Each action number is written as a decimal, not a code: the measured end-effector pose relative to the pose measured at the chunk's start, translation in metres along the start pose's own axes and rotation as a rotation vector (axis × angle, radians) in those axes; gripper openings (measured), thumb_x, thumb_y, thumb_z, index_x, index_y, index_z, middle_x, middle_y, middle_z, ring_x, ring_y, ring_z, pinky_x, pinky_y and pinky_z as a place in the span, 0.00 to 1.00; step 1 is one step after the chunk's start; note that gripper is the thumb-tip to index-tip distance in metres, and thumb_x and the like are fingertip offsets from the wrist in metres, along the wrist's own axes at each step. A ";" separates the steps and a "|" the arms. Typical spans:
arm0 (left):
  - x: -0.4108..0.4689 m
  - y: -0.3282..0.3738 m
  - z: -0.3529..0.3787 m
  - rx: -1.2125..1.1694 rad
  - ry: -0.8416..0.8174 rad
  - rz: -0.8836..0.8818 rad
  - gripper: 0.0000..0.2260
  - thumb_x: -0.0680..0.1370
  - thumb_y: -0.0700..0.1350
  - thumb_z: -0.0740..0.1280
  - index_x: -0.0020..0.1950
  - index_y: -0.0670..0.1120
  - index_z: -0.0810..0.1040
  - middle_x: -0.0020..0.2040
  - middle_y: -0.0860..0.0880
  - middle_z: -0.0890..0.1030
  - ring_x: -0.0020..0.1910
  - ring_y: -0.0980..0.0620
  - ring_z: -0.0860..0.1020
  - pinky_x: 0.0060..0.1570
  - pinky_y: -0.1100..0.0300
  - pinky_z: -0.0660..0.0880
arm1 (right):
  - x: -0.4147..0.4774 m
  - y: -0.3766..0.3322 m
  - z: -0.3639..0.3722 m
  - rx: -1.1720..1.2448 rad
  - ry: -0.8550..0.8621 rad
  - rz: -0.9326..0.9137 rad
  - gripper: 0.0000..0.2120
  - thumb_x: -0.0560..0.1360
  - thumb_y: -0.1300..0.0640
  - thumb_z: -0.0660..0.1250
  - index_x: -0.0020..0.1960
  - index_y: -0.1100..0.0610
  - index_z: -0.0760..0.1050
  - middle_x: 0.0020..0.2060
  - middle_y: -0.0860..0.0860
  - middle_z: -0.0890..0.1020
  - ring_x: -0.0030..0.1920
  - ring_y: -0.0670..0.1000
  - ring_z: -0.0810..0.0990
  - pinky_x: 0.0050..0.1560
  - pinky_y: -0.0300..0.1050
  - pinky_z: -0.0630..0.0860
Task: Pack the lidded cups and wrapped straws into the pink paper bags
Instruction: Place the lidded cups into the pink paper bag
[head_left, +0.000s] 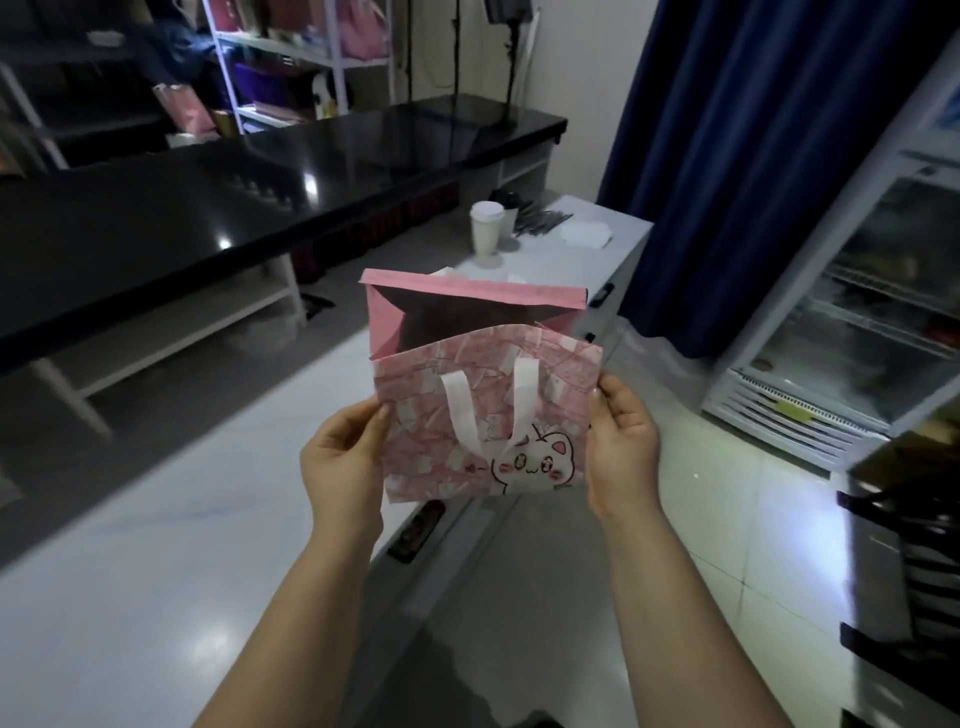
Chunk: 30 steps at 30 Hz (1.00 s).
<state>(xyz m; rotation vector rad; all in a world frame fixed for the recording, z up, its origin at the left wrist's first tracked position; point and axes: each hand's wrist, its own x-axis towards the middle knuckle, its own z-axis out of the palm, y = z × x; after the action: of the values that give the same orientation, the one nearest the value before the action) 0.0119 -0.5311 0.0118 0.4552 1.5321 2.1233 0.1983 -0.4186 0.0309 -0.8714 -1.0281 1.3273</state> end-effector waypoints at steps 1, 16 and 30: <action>0.001 -0.008 0.020 -0.002 -0.022 -0.007 0.08 0.74 0.40 0.73 0.40 0.52 0.85 0.41 0.52 0.85 0.41 0.54 0.82 0.38 0.64 0.78 | 0.014 -0.004 -0.014 -0.005 0.018 -0.017 0.12 0.80 0.64 0.62 0.52 0.50 0.81 0.47 0.48 0.86 0.49 0.48 0.84 0.44 0.38 0.79; 0.050 -0.101 0.243 0.085 -0.038 -0.072 0.10 0.77 0.40 0.70 0.40 0.52 0.85 0.42 0.50 0.86 0.44 0.51 0.84 0.39 0.59 0.81 | 0.240 0.001 -0.127 -0.013 0.128 0.021 0.11 0.80 0.64 0.62 0.54 0.52 0.80 0.44 0.43 0.86 0.46 0.43 0.84 0.41 0.34 0.78; 0.266 -0.110 0.300 0.010 0.131 0.019 0.05 0.75 0.39 0.71 0.47 0.48 0.84 0.44 0.50 0.86 0.45 0.51 0.84 0.45 0.57 0.82 | 0.442 0.062 0.022 0.010 -0.075 0.041 0.11 0.80 0.63 0.62 0.56 0.54 0.81 0.50 0.50 0.85 0.51 0.51 0.84 0.47 0.45 0.81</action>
<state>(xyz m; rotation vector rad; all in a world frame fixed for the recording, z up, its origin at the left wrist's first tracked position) -0.0302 -0.1172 0.0000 0.3417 1.6165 2.1992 0.1409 0.0242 0.0202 -0.8448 -1.0657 1.4079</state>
